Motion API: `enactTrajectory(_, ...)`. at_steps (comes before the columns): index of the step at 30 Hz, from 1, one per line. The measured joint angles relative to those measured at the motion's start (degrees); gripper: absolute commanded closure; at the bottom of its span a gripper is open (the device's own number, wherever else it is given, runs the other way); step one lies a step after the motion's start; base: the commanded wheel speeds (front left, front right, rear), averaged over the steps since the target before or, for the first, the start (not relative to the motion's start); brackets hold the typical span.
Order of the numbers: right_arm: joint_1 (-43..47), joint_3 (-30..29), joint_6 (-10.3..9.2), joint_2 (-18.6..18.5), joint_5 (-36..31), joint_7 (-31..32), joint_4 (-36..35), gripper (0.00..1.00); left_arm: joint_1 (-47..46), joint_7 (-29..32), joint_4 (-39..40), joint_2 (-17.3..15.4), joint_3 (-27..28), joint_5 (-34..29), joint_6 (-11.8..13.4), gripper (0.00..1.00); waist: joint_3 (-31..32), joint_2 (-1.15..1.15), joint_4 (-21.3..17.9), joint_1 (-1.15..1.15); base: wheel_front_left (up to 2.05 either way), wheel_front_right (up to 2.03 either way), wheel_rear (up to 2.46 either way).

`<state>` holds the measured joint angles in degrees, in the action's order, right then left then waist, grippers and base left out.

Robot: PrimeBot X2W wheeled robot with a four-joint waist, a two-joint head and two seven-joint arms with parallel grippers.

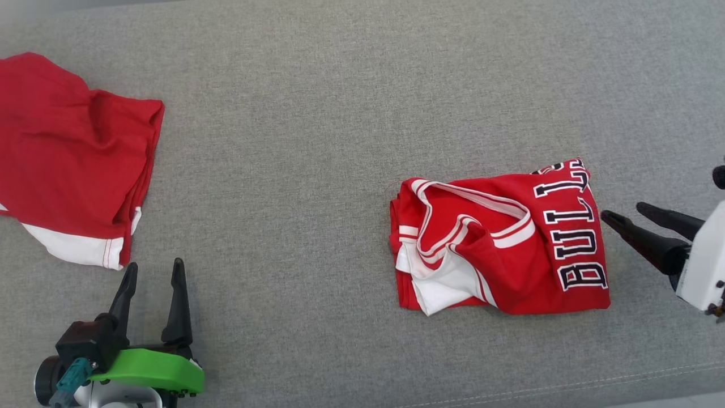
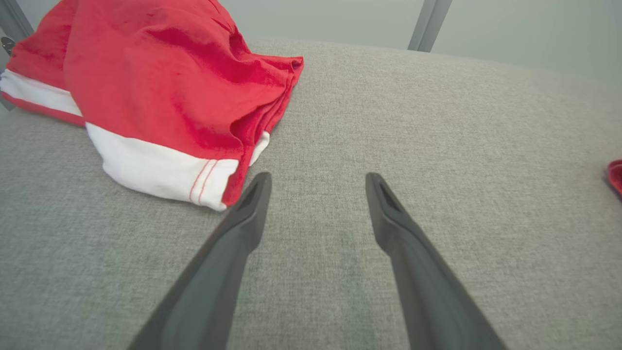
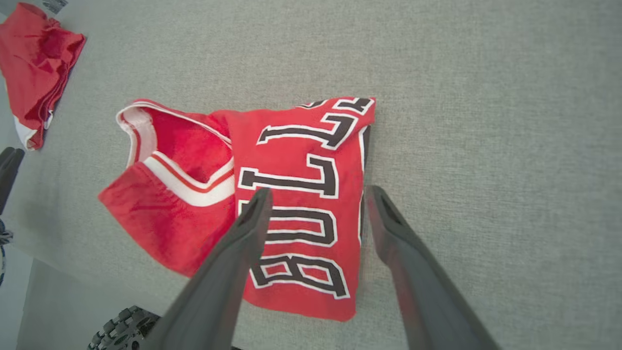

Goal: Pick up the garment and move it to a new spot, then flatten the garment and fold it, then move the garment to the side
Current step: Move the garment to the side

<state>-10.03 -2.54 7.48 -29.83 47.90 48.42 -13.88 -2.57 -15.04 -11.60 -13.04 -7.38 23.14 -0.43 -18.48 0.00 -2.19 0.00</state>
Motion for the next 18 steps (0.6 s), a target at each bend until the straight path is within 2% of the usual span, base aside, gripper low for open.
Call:
enactTrajectory(6,1.8,-3.8,0.00,-0.5,0.1,1.7,3.4,0.00,-0.5,0.0,-0.4,0.7,-0.5,0.0,-0.6,0.00,-1.5,0.00,0.1,0.00,0.00,0.00,0.00)
enactTrajectory(12,-0.6,-1.9,0.00,1.1,-0.3,1.4,8.1,0.00,-1.5,0.0,-1.1,0.5,-0.4,0.0,-1.1,0.00,-2.6,0.00,0.8,0.00,0.00,0.00,0.00)
enactTrajectory(18,-5.7,0.6,0.01,3.7,-0.8,0.0,16.7,0.00,-2.5,0.0,-1.5,0.6,-0.6,-0.2,-1.2,0.00,-3.5,0.00,2.0,0.00,0.00,0.00,0.00)
